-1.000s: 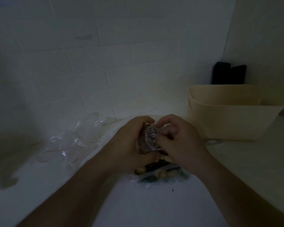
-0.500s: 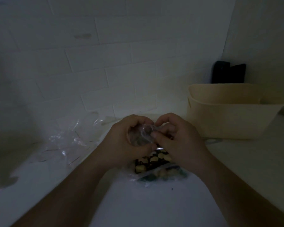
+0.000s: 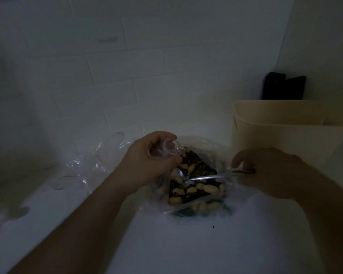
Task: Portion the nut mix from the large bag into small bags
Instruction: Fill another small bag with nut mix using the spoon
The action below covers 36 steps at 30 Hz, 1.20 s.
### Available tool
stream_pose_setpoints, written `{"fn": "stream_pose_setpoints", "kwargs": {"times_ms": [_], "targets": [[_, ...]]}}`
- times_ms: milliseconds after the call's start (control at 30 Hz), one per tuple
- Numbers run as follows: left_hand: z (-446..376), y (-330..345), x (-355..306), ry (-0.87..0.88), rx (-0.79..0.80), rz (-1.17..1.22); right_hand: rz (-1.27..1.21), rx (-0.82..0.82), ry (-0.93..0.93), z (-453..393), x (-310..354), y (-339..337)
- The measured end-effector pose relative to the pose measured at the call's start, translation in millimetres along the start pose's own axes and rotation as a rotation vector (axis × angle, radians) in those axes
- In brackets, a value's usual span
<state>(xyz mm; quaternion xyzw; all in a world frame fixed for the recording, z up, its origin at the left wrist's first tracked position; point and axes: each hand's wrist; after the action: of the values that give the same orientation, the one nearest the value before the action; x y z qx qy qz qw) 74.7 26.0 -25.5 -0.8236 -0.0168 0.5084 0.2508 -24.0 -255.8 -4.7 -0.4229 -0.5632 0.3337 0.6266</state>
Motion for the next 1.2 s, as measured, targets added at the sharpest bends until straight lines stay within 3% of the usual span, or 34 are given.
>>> {"fn": "stream_pose_setpoints", "kwargs": {"times_ms": [133, 267, 367, 400, 467, 533, 600, 733, 933, 1200], "targets": [[-1, 1, 3, -0.033, 0.019, -0.03, -0.332, -0.09, -0.07, 2, -8, -18], [0, 1, 5, -0.068, 0.059, -0.027, -1.043, -0.298, -0.228, 0, 7, -19], [0, 3, 3, -0.087, 0.063, -0.002, -1.476, -0.284, -0.237, -3, 38, 1], [0, 4, 1, -0.101, 0.073, 0.049, -1.468, -0.263, -0.201, -5, 48, 14], [1, 5, -5, -0.134, 0.117, 0.219, -1.147, -0.269, -0.15, -4, 63, 37], [0, 5, -9, -0.157, 0.151, 0.337, -0.74, -0.297, -0.245, -2, 71, 53], [-1, 5, -8, -0.172, 0.143, 0.36, -0.582, -0.318, -0.334, -1, 74, 57], [-5, 4, 0, -0.153, 0.013, 0.257, -0.527, -0.395, -0.289, -7, 64, 50], [-7, 7, 2, -0.083, -0.188, 0.247, -0.528, -0.428, -0.408, -10, 54, 54], [1, 13, -5, -0.098, -0.109, 0.268, -0.447, -0.549, -0.704, -24, 37, 67]]}}
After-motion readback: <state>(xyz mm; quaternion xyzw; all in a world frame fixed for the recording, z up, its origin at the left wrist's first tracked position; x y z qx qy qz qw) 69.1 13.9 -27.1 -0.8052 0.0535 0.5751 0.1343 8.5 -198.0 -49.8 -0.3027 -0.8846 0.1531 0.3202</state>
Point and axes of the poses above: each hand's wrist, its own z-axis away from the middle knuckle, its own y-axis out of the palm, x = y × z, and after that the axes turned 7 degrees about -z, right-handed
